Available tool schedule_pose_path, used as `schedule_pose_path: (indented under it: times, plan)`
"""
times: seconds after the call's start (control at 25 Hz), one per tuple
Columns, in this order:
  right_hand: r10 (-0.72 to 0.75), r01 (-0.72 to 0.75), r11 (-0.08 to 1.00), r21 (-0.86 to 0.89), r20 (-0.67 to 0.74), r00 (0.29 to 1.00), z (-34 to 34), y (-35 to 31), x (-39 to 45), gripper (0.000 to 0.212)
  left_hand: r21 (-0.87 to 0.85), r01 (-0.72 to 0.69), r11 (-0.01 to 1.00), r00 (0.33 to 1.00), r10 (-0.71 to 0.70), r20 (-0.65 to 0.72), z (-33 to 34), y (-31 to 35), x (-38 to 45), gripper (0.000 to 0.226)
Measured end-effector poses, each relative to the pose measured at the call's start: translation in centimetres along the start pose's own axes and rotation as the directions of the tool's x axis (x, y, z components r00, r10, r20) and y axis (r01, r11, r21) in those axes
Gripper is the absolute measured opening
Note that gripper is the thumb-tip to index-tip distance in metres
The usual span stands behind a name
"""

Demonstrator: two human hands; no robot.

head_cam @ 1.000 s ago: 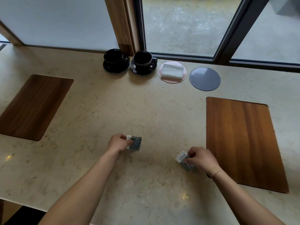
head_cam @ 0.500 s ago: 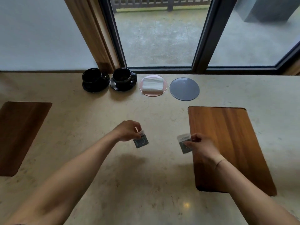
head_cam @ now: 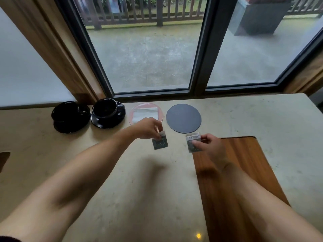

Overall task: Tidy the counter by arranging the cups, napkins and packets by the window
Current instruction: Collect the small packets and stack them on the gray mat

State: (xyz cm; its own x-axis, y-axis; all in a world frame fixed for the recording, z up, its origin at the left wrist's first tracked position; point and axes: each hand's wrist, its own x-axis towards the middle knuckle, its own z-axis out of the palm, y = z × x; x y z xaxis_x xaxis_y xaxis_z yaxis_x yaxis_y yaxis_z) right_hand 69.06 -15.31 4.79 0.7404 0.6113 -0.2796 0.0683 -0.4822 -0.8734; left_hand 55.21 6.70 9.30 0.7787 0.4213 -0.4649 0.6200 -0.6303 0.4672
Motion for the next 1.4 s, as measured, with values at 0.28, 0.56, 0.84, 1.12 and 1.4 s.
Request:
schedule_pose_path:
  times: [0.28,0.56,0.84,1.12,1.4]
  plan:
    - [0.068,-0.071,0.996,-0.045,-0.061,0.996,1.2,-1.1,9.3,0.026,0.048,-0.011,0.999,1.0,0.01,0.018,-2.8,0.3,9.7,0.016]
    - [0.057,-0.066,0.994,-0.082,-0.106,0.993,2.1,0.1,13.7,0.03,0.006,-0.037,0.999,0.988,0.036,0.149,-2.7,1.6,15.4,0.022]
    - [0.065,-0.085,0.988,-0.129,-0.15,0.986,2.7,0.1,14.9,0.029,0.013,-0.066,0.998,0.986,0.063,0.153,-2.8,2.0,17.1,0.019]
    - [0.067,-0.132,0.93,-0.343,-0.195,0.979,3.3,-0.1,16.0,0.033,0.17,-0.081,0.982,0.996,0.076,0.035,-1.3,2.2,18.0,0.025]
    - [0.11,-0.181,0.932,-0.313,-0.231,0.967,3.6,0.3,16.4,0.034,0.365,-0.126,0.923,0.989,0.143,-0.021,-1.0,2.7,17.9,0.027]
